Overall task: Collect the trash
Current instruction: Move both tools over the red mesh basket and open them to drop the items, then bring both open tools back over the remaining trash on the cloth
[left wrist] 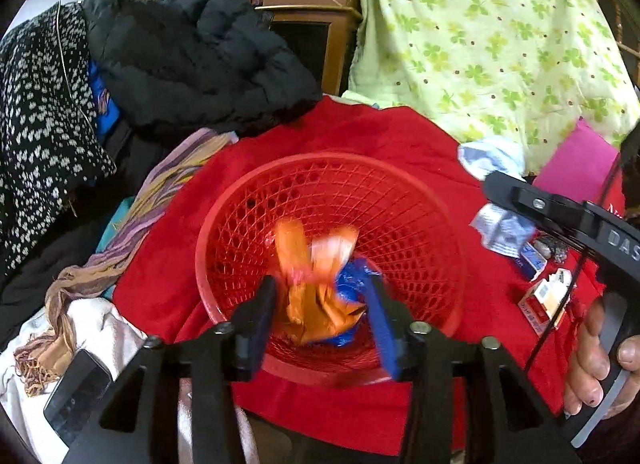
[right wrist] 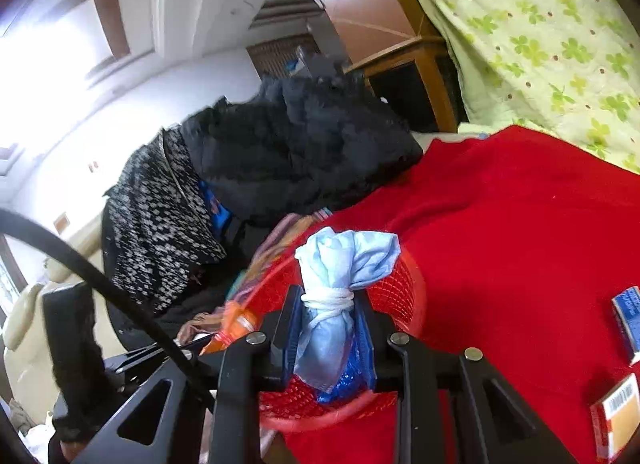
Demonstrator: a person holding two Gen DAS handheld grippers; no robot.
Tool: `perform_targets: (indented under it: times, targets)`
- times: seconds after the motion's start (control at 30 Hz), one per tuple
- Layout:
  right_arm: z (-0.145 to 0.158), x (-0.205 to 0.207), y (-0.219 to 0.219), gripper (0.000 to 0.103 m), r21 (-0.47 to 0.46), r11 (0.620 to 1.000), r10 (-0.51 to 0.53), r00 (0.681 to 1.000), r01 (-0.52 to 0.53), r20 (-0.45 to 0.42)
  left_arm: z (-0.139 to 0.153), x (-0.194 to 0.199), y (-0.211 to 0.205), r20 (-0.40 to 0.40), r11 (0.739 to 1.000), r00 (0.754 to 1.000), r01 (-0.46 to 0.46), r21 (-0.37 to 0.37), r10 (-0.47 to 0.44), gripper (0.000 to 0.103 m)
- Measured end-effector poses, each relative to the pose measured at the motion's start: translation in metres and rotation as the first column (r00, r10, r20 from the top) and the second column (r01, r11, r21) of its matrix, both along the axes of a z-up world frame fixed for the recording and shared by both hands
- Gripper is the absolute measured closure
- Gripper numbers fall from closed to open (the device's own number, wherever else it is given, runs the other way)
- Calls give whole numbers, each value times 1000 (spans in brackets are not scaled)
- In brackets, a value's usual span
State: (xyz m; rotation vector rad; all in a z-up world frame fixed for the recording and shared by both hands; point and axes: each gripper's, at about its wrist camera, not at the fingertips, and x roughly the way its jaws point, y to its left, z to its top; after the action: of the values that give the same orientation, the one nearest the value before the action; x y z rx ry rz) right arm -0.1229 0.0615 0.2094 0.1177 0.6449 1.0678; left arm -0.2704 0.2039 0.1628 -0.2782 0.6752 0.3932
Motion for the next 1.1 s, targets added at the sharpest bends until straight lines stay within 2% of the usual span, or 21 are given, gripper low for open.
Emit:
perform_targets:
  times: [0.03, 0.07, 0.1, 0.13, 0.23, 0.4, 0.63, 0.73, 0.87, 1.0, 1.1]
  targets:
    - [-4, 1, 2, 69, -14, 1000, -6, 1000, 6, -8, -3, 0, 2, -6, 1000, 1000, -6, -5, 6, 43]
    - [-9, 5, 7, 61, -27, 999, -19, 999, 18, -28, -4, 0, 2, -7, 1000, 1000, -7, -6, 7, 42]
    - [-11, 6, 1, 41, -26, 999, -25, 999, 24, -39, -5, 0, 2, -8, 1000, 1000, -2, -8, 1, 42]
    - [-15, 9, -3, 34, -14, 999, -35, 998, 34, -59, -7, -1, 1, -12, 1000, 1000, 5, -6, -5, 42]
    - [-15, 13, -24, 33, 40, 998, -52, 996, 55, -71, -7, -3, -1, -15, 1000, 1000, 7, 3, -7, 42]
    - [-11, 15, -63, 33, 64, 992, -106, 993, 110, -57, 0, -6, -18, -3, 999, 999, 37, 27, -37, 38]
    - [-8, 25, -155, 33, 72, 965, -252, 967, 254, -37, 11, 0, -65, 3, 989, 991, 137, 57, -137, 33]
    - [-8, 30, -205, 33, 79, 937, -339, 940, 340, -27, 13, 6, -90, -9, 979, 981, 192, 74, -192, 33]
    - [-13, 40, -277, 33, 89, 883, -459, 888, 460, -35, 10, 18, -120, -35, 964, 966, 257, 73, -255, 32]
    - [-26, 57, -345, 33, 121, 820, -547, 828, 559, -122, 2, 36, -150, -81, 944, 946, 320, 75, -314, 32]
    - [-39, 72, -396, 33, 110, 762, -611, 764, 639, -208, -5, 51, -170, -101, 931, 929, 363, 47, -357, 32]
